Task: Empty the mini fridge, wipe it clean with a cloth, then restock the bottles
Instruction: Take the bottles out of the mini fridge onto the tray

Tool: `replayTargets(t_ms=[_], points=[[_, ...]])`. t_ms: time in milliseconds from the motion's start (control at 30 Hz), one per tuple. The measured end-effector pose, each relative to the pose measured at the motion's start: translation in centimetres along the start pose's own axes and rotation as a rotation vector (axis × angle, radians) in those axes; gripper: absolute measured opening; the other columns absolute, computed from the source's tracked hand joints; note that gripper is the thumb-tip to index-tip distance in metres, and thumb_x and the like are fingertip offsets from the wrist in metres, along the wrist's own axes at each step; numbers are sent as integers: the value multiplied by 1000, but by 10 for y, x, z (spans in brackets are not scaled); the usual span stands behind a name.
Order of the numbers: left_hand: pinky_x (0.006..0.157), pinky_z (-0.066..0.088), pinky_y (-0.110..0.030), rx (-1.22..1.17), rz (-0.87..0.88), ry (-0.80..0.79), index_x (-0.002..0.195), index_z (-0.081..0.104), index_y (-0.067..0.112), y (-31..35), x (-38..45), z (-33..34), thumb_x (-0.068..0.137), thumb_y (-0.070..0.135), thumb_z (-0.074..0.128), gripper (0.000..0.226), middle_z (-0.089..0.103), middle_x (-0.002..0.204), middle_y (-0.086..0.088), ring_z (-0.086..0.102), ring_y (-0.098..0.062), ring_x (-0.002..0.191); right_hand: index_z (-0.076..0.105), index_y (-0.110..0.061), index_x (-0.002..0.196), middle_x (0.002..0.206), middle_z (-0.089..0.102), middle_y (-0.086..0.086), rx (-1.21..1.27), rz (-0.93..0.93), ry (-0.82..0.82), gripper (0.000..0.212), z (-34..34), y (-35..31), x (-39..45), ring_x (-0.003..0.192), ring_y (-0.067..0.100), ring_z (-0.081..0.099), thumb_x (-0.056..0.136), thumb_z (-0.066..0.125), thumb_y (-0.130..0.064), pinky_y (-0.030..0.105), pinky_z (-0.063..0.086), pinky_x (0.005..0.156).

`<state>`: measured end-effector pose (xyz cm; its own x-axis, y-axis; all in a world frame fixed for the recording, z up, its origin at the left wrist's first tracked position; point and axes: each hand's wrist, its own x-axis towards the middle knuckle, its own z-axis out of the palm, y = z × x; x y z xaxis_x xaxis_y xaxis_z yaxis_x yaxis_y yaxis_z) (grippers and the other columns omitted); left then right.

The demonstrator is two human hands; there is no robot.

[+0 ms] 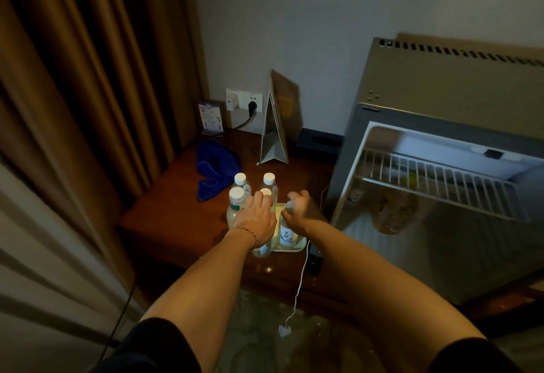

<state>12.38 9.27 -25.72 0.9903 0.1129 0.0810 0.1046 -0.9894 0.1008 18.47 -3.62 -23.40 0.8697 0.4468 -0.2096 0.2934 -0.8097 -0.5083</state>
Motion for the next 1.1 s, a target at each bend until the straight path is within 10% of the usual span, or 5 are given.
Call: replayTargets(t_ms=[267, 567, 1100], points=[[97, 43, -36, -63, 8, -9, 125, 40, 13, 1, -21, 6, 99, 33, 33, 33, 41, 121, -7, 41, -21, 109, 35, -17, 146, 151, 27, 9, -31, 46, -4, 51, 1, -3, -15, 128, 28, 47, 100, 54, -27, 39, 44, 102], [96, 44, -35, -143, 13, -51, 124, 40, 15, 25, -31, 13, 99, 33, 35, 31, 40, 122, -7, 43, -21, 106, 8, -21, 159, 166, -6, 7, -54, 152, -133, 68, 1, 15, -35, 153, 30, 3, 103, 46, -27, 47, 14, 121], [99, 42, -38, -69, -19, -84, 132, 37, 17, 29, -37, 18, 99, 42, 37, 41, 39, 131, -10, 41, -27, 115, 38, -17, 146, 148, 40, 12, -133, 70, -209, 55, -8, 28, -56, 134, 31, 42, 97, 59, -27, 43, 36, 113]])
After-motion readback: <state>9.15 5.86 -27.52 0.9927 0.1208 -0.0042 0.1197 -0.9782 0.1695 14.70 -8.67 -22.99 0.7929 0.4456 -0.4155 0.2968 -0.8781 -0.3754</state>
